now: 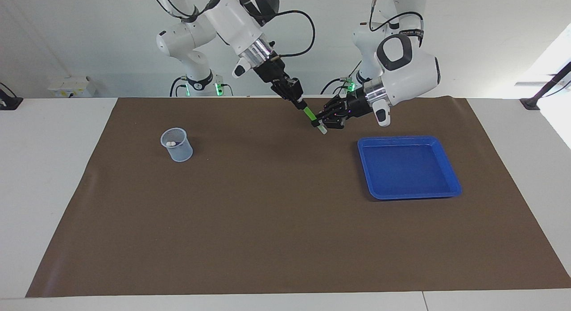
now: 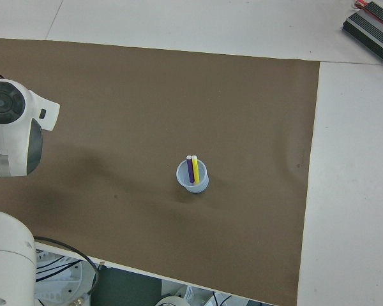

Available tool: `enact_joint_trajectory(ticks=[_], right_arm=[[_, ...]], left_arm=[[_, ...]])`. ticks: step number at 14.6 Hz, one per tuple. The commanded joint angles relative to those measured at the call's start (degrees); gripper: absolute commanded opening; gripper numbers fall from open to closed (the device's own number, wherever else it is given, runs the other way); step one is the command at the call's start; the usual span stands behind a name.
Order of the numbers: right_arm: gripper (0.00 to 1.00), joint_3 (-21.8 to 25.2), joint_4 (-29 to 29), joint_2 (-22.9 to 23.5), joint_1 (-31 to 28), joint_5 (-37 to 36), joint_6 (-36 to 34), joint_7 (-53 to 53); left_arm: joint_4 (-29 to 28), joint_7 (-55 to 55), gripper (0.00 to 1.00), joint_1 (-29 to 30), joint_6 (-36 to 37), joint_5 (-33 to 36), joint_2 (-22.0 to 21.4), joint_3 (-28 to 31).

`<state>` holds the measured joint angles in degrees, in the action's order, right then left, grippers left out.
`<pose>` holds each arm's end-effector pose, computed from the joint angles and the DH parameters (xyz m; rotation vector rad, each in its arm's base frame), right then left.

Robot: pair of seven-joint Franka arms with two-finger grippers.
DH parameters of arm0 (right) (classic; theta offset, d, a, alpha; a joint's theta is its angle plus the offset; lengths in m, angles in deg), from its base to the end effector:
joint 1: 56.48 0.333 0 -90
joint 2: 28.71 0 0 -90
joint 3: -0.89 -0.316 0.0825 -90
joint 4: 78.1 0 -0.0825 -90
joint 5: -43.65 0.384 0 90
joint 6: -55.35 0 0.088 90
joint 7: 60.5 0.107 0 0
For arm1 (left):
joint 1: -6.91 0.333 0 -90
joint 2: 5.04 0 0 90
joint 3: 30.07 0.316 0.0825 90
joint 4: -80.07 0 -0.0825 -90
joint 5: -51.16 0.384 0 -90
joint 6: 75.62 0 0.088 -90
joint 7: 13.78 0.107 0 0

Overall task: Right arm passes pens to left for tray arrangement
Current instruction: 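Grasp the green pen with the left gripper and open the right gripper, then place the green pen in the tray while the right gripper reaches the cup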

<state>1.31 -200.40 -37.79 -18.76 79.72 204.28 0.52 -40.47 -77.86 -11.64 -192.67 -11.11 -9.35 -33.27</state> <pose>0.4443 0.3233 0.5434 -2.1614 0.9866 -0.0348 0.4851 -0.2468 0.4791 1.8604 1.3671 -0.8027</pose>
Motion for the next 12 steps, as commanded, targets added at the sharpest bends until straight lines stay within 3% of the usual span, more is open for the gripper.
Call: enact_joint_trajectory(ticks=[1,3,7,10,12], right_arm=[[0.96,-0.3,-1.1,-1.2,-0.5,1.5,-0.6,-0.7],[1.00,-0.2,-0.7,-1.2,-0.5,1.3,-3.0,-1.0],[1.00,0.3,2.0,-1.6,-5.3,-2.2,-17.3,-5.9],[1.00,0.3,5.1,-1.6,-11.9,-8.0,-31.2,-19.5],[1.00,0.3,6.9,-1.6,-15.6,-13.9,-37.3,-31.7]], left_arm=[[-1.3,-0.8,0.00,-0.2,-1.5,-1.2,-1.4,0.6],[-1.2,-0.7,0.00,-0.1,-1.6,-1.1,-1.4,0.7],[-0.1,0.2,0.00,1.9,-1.7,0.6,-0.9,0.7],[1.7,4.5,0.00,5.3,1.3,11.5,-0.2,0.7],[2.9,14.0,0.00,8.8,6.3,18.4,0.8,0.7]])
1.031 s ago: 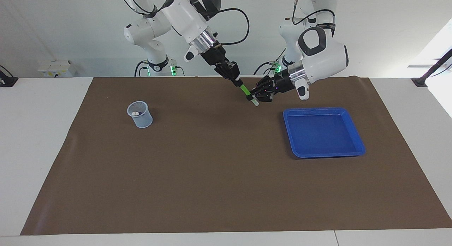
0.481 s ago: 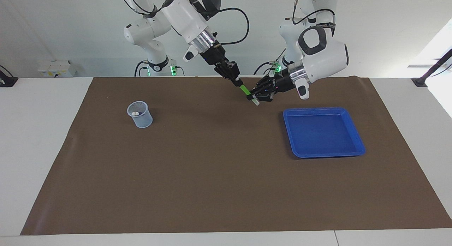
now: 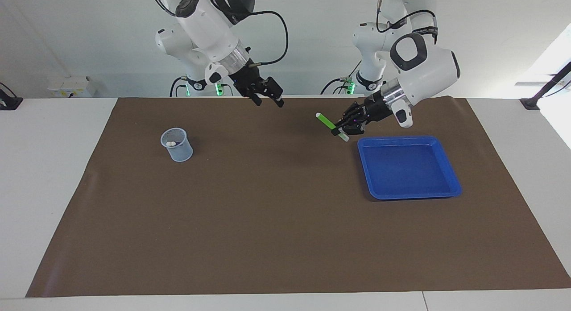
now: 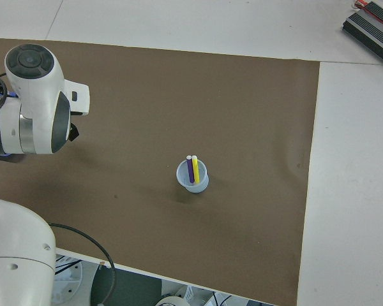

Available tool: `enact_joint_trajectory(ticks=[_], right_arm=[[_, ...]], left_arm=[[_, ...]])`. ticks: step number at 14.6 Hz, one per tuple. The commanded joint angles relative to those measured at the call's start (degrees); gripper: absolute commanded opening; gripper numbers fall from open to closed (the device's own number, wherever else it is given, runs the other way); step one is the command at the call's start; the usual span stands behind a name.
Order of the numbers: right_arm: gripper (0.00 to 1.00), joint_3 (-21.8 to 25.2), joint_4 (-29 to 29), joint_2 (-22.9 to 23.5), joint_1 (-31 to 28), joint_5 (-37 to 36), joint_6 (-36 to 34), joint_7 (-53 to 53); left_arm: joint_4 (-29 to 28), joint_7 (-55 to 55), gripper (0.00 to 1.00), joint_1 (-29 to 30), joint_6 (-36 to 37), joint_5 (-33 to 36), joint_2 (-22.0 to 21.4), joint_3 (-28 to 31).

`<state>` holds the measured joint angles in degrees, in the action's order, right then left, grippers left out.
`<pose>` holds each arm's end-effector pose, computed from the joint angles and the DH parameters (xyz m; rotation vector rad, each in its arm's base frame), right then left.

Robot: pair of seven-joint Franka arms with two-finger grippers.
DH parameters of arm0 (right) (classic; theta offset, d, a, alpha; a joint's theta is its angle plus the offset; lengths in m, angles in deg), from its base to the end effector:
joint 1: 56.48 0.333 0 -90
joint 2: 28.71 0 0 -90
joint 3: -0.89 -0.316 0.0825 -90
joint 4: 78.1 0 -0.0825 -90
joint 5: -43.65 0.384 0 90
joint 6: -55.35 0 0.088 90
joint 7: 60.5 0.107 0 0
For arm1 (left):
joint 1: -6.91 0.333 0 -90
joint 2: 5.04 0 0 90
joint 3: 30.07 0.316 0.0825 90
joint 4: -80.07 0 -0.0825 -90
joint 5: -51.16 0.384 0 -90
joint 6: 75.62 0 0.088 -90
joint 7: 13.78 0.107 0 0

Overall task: Right arm passes pens to left for tray arrangement
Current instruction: 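Place the green pen in the tray while the right gripper reaches the cup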

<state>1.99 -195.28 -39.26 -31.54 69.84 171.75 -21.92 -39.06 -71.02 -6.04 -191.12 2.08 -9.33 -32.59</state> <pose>0.4670 0.2331 0.5430 -2.6250 0.5707 0.1085 0.5080 -0.1871 0.4801 2.0853 1.2965 -0.5759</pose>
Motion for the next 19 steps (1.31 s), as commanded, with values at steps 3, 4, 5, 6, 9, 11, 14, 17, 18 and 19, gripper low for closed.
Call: enact_joint_trajectory(ticks=[3,4,5,6,9,11,14,17,18,19], right_arm=[[1.00,-0.2,2.0,-0.2,-10.2,-4.8,-11.2,-32.7],[1.00,-0.2,2.0,-0.3,-13.0,-5.2,-13.6,-40.4],[1.00,-0.2,2.1,-0.3,-15.6,-6.7,-15.6,-48.2],[1.00,-0.3,2.2,-0.3,-17.6,-9.1,-17.2,-56.7],[1.00,-0.3,2.3,-0.4,-19.4,-15.9,-18.6,-80.8],[1.00,-0.4,1.8,-0.4,-19.4,-19.5,-17.1,-98.3],[1.00,-0.3,0.6,-0.5,-20.3,-21.7,-15.2,-119.4],[1.00,-0.3,-0.4,2.2,-22.4,-22.4,-13.0,-129.6],[1.00,-0.3,-0.3,4.0,-22.7,-22.4,-12.3,-132.3],[0.99,-0.3,-0.4,5.5,-23.2,-22.4,-10.6,-133.5]], left_arm=[[4.4,24.6,0.00,8.3,9.4,18.2,4.1,0.0],[5.9,28.3,0.00,8.9,9.6,22.4,6.0,0.0],[7.6,30.9,0.00,9.2,9.6,26.4,8.3,0.0],[9.1,33.1,0.00,9.0,9.5,31.0,10.4,-0.1],[9.2,41.8,0.00,8.4,8.4,41.3,13.5,-0.2],[8.7,43.3,0.00,8.3,5.5,43.8,15.4,-0.3],[8.1,43.4,0.00,7.4,2.2,44.2,18.1,-0.2],[7.3,43.3,0.00,5.0,0.1,44.2,20.4,0.0],[7.2,43.2,0.00,4.6,-0.9,44.2,20.8,0.0],[7.3,43.3,0.00,4.6,-1.1,44.2,21.1,0.0]])
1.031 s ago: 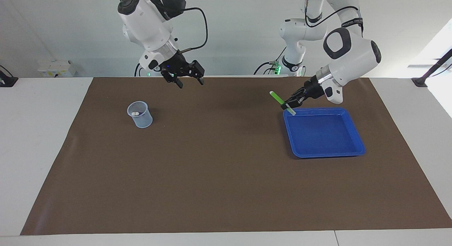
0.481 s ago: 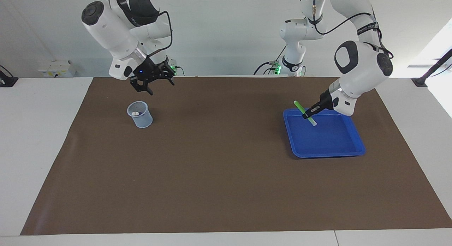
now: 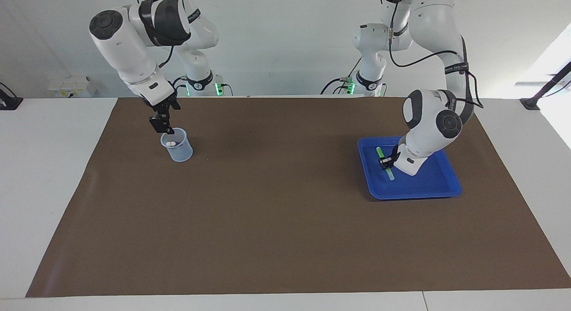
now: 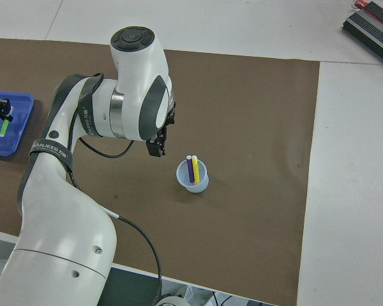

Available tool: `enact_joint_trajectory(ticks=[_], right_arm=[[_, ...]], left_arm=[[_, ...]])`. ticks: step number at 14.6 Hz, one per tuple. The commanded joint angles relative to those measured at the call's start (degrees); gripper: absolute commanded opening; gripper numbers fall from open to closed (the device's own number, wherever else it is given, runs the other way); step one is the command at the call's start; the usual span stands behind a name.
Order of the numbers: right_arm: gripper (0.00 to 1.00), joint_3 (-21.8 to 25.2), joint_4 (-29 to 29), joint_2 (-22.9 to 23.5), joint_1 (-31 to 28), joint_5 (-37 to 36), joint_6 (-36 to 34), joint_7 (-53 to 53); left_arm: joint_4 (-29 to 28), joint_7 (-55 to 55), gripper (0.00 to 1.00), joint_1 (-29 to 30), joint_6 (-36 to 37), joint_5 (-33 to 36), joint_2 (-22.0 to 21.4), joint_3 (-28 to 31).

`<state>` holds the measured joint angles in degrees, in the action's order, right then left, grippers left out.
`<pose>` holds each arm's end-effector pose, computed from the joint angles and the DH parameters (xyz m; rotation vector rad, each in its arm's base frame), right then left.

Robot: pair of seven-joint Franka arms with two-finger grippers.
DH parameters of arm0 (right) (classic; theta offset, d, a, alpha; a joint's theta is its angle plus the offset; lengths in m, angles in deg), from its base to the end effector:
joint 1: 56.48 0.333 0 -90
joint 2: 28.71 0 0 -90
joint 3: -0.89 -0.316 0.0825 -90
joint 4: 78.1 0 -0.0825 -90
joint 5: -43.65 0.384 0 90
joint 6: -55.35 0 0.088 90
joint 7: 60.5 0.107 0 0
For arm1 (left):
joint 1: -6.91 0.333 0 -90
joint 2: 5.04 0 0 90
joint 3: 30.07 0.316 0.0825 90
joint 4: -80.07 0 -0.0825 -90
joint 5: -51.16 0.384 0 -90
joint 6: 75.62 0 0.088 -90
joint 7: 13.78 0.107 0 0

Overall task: Right arm passes pens to left for tray arrangement
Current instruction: 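Place the green pen in the tray while the right gripper reaches the cup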

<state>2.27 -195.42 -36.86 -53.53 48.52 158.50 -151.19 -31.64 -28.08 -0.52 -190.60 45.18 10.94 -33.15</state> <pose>0.5027 0.0205 0.4940 -2.1091 -2.1435 0.0229 0.5724 -0.1115 0.3214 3.0598 0.1857 -0.3678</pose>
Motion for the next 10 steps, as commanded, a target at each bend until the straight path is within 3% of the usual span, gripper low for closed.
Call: enact_joint_trajectory(ticks=[1,3,10], right_arm=[[0.95,-0.7,-0.5,4.2,-1.4,-1.1,4.1,-4.8],[0.73,-0.7,-4.3,3.9,-1.5,-1.1,8.3,-5.8],[0.72,-0.6,-12.8,1.1,-4.0,-1.0,14.4,-7.8]], left_arm=[[0.1,0.5,0.00,-0.7,-1.8,2.1,1.2,0.5],[0.2,0.8,0.00,-0.6,-1.7,4.7,1.3,0.4],[0.0,1.6,0.00,-0.1,-1.9,5.0,1.3,0.4]])
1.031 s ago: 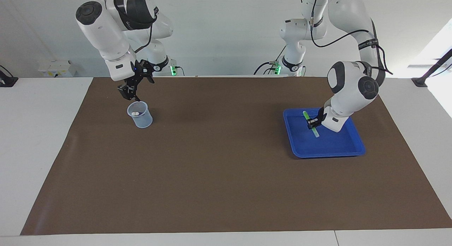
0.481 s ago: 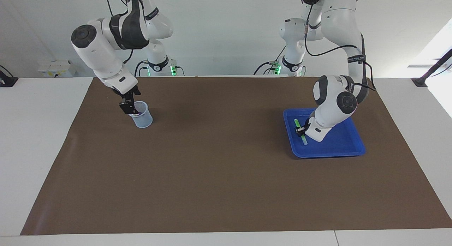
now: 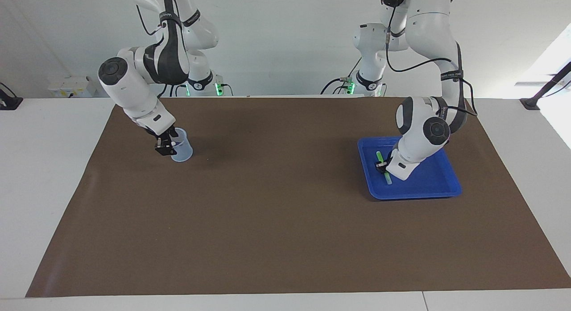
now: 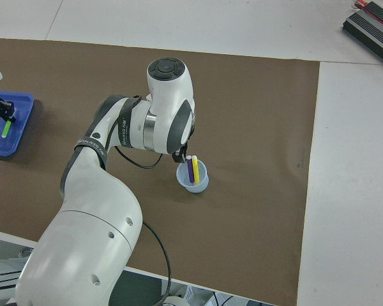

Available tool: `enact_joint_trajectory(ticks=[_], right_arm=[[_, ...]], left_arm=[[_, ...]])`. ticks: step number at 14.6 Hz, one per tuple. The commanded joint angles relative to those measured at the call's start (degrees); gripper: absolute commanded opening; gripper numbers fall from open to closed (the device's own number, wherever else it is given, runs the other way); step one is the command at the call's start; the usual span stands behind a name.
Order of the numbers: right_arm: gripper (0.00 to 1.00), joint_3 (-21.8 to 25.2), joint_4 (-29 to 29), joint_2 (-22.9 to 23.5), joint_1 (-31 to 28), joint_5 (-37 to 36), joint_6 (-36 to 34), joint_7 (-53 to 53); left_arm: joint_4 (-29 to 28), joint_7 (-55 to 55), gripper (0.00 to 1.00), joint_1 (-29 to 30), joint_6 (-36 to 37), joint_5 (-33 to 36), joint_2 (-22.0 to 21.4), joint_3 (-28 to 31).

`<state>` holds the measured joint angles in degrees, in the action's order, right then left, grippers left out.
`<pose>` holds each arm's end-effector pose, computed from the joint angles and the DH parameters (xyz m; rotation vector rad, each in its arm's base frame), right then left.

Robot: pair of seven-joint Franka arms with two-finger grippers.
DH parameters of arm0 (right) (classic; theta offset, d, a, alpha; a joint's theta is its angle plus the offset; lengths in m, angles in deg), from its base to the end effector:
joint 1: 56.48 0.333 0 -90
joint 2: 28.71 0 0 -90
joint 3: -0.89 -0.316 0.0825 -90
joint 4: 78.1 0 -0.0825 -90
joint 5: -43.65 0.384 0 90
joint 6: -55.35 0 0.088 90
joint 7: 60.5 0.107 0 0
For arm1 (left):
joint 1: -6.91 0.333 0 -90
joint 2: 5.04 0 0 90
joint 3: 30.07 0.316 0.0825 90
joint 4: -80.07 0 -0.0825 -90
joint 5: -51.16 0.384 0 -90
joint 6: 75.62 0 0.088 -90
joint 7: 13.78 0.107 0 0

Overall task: Right arm passes pens to left for tray arrangement
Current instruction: 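Place the green pen in the tray while the right gripper reaches the cup, then lift the purple pen from the cup with the right gripper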

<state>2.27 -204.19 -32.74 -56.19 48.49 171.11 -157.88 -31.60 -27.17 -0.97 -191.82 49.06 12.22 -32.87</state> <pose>0.5052 -0.0048 0.4043 -2.0529 -2.1997 0.0218 0.5750 -0.1096 0.3097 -3.1180 -0.1056 0.3549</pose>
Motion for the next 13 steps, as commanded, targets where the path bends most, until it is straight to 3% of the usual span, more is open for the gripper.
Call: enact_joint_trajectory(ticks=[1,2,3,4,8,13], right_arm=[[0.71,-0.7,-4.5,-3.3,-2.2,-1.0,1.8,-1.2],[0.70,-0.7,-4.7,-3.3,-2.2,-1.0,1.8,-1.2],[0.69,-0.7,-5.0,-3.4,-2.4,-1.0,1.8,-1.2],[0.64,-0.7,-5.7,-3.8,-2.4,-1.0,1.9,-1.2],[0.48,-0.7,-7.1,-3.9,-2.5,-0.7,3.6,-1.4],[0.46,-0.7,-6.9,-3.7,-2.5,-0.4,3.2,-1.0]], left_arm=[[0.0,0.7,0.00,0.3,-0.8,1.1,0.1,0.1],[0.0,0.7,0.00,0.3,-0.7,1.0,0.1,0.1],[-0.2,0.6,0.46,0.3,-0.7,1.0,0.1,0.1],[-0.2,0.5,0.99,0.4,-0.6,1.0,0.1,0.1],[0.0,0.1,1.00,0.4,-0.3,1.0,0.1,0.1],[3.8,-0.1,1.00,0.9,7.5,0.2,-1.9,-0.1]])
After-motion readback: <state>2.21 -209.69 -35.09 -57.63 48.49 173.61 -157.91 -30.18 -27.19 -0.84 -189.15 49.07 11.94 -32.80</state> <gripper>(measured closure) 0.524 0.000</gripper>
